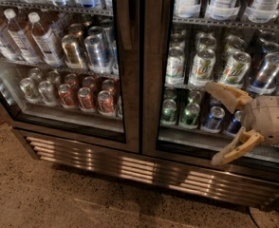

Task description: Open right fridge door

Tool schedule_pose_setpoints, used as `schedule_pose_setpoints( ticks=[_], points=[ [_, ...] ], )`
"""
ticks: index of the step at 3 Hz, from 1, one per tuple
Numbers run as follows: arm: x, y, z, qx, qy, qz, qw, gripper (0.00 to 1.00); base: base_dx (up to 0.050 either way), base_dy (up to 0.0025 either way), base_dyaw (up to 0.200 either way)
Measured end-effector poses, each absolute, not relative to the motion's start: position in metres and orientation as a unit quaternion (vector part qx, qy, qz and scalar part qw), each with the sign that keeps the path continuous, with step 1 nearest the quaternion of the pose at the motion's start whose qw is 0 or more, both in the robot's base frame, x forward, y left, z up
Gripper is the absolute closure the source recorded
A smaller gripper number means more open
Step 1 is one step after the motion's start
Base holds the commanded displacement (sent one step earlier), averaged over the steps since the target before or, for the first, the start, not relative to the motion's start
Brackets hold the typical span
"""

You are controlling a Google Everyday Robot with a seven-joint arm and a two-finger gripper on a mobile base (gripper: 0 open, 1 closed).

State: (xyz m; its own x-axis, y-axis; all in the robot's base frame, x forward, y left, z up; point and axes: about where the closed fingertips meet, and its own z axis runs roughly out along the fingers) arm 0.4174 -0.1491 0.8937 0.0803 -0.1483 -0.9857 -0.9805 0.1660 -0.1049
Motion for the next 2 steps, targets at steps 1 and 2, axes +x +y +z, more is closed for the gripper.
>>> schedule_pose_setpoints(
  ticks=[1,2],
  points=[
    [0.414,-0.143,0.906,-0.513,0.538,0.405,0.532,0.0,0.0,0.0,0.0],
    [0.403,-0.143,0.932,-0.517,0.524,0.398,0.548,0.0,0.0,0.0,0.0]
  ],
)
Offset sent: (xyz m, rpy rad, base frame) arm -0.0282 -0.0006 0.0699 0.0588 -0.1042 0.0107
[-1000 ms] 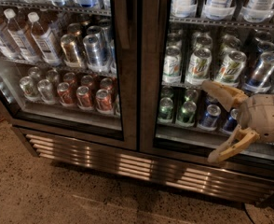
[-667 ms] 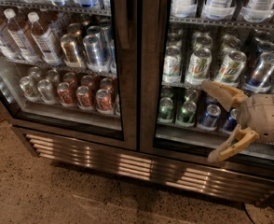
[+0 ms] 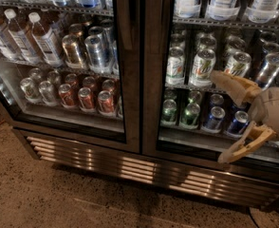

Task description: Open right fridge door

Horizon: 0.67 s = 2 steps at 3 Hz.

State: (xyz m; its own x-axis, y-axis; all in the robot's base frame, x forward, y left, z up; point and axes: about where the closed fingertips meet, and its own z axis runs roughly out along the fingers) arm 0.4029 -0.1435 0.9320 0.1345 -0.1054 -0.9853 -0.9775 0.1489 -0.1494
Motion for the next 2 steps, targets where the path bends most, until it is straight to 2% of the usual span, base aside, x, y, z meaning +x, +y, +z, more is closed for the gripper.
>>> schedule_pose_setpoints(
  ticks=[2],
  points=[
    [0.3922,-0.1445,0.9534,-0.521,0.513,0.388,0.561,0.0,0.0,0.0,0.0]
  ],
)
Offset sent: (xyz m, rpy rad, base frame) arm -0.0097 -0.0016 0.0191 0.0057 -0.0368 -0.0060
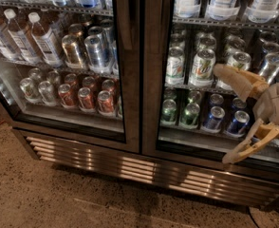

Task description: Open right fridge door

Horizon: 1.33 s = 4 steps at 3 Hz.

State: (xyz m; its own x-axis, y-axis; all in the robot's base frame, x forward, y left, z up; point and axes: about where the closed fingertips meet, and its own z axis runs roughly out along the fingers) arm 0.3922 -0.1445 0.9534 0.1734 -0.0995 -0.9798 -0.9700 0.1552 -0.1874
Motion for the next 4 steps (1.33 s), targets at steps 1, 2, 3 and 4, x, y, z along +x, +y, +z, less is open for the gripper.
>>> schedule_pose_setpoints(
  ticks=[1,2,3,4],
  points=[
    [0.385,-0.143,0.973,-0.528,0.502,0.379,0.57,0.0,0.0,0.0,0.0],
    [0.372,-0.144,1.003,-0.538,0.49,0.357,0.585,0.0,0.0,0.0,0.0],
    [0.371,-0.144,1.004,-0.539,0.49,0.357,0.586,0.0,0.049,-0.00003,0.001],
    [0.371,-0.144,1.004,-0.539,0.49,0.357,0.586,0.0,0.047,-0.00001,0.001]
  ],
)
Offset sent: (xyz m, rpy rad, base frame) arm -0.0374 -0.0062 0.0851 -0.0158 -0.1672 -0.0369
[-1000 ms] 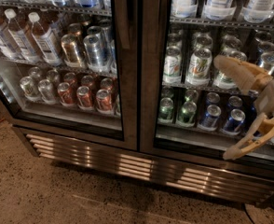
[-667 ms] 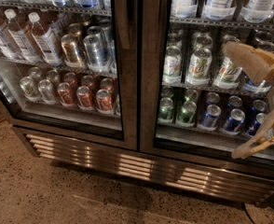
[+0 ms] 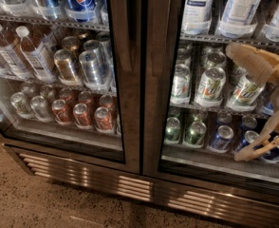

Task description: Open right fridge door

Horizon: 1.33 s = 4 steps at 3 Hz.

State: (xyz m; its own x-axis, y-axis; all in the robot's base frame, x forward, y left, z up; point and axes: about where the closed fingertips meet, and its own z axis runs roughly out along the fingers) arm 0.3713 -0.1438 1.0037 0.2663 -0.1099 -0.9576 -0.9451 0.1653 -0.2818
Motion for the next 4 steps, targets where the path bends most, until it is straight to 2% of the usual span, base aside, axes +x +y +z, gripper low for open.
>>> schedule_pose_setpoints(
  ticks=[1,4],
  points=[
    [0.371,-0.144,1.004,-0.539,0.49,0.357,0.586,0.0,0.0,0.0,0.0],
    [0.369,-0.082,1.002,-0.582,0.475,0.35,0.559,0.0,0.0,0.0,0.0]
  ],
)
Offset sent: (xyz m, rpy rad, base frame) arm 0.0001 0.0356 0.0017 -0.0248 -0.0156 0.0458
